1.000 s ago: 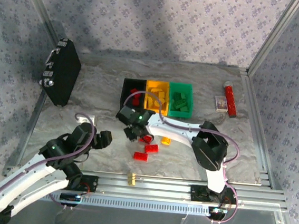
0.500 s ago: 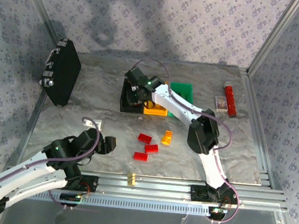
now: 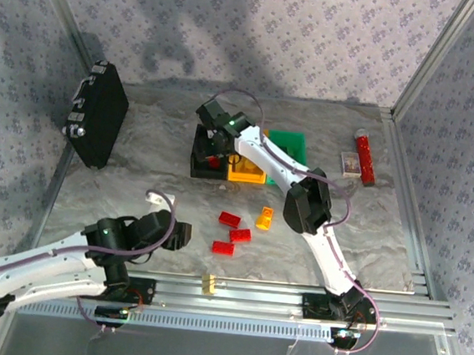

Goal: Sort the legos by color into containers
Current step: Place the lego in the container, then pick up the lego from the middle-left of the table.

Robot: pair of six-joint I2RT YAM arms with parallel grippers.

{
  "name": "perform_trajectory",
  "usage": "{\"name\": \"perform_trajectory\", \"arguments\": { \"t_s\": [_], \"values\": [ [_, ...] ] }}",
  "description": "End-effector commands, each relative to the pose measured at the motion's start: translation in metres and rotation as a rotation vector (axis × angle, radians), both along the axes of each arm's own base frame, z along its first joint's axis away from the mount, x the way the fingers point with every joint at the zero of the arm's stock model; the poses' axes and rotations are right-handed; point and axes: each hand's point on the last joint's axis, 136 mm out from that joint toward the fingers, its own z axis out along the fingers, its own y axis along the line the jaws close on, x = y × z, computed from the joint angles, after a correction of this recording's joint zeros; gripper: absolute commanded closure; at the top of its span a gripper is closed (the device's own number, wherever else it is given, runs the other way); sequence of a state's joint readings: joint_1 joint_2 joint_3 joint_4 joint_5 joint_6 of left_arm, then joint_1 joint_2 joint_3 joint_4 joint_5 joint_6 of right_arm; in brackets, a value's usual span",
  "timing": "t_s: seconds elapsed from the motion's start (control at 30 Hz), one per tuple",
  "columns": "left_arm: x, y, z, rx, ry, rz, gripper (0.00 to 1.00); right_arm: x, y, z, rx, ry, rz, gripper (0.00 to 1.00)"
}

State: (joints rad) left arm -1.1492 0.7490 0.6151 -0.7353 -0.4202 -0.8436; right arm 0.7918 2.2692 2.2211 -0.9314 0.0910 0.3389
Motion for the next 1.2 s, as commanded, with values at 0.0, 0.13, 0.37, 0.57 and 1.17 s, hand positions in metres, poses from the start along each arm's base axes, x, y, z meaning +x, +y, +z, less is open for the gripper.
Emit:
{"name": "perform_trajectory", "arguments": {
  "t_s": [0.0,0.13,0.37,0.57,1.17],
  "values": [
    [0.004,-0.019,0.014,0.009,-0.046,-0.064,0.28,-0.019,-0.012,0.067,0.072,-0.100,0.016,0.27],
    [0.001,-0.038,0.007,0.071,-0.021,-0.136,0.27,-0.039,-0.037,0.088,0.095,-0.138,0.002,0.28],
    [-0.003,-0.077,-0.003,0.033,0.008,-0.252,0.23,-0.074,-0.090,0.110,0.186,-0.189,-0.068,0.27],
    [-0.010,-0.102,-0.020,0.085,0.098,-0.337,0.21,-0.097,-0.133,0.097,0.217,-0.174,-0.146,0.27],
    [-0.016,-0.125,-0.075,0.297,0.390,-0.206,0.16,-0.127,-0.184,0.053,0.249,-0.109,-0.264,0.26]
  ]
}}
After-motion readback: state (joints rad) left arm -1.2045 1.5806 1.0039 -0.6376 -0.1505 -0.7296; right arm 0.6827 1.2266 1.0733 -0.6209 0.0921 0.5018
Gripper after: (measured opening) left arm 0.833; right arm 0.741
